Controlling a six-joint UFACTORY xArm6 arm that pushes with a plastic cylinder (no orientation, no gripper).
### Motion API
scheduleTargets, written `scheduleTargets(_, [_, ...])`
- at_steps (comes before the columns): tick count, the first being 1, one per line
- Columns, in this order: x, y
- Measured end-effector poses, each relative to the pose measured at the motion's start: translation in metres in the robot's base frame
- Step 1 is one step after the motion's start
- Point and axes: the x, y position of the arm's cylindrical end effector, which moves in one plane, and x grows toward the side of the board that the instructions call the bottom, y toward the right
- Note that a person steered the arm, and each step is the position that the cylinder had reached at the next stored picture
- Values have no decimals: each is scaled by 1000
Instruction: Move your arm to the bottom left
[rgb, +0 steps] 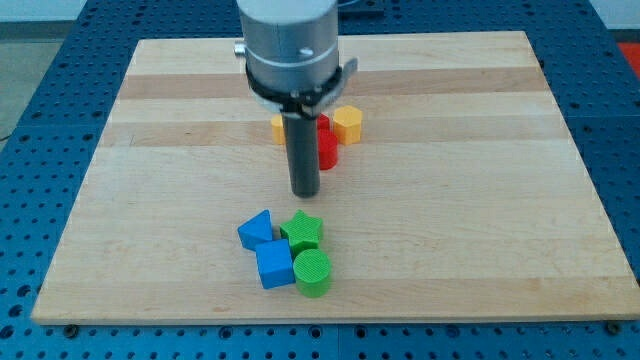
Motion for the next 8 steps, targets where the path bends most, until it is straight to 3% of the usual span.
scheduleTargets(3, [114, 26])
scheduleTargets(8, [121, 34])
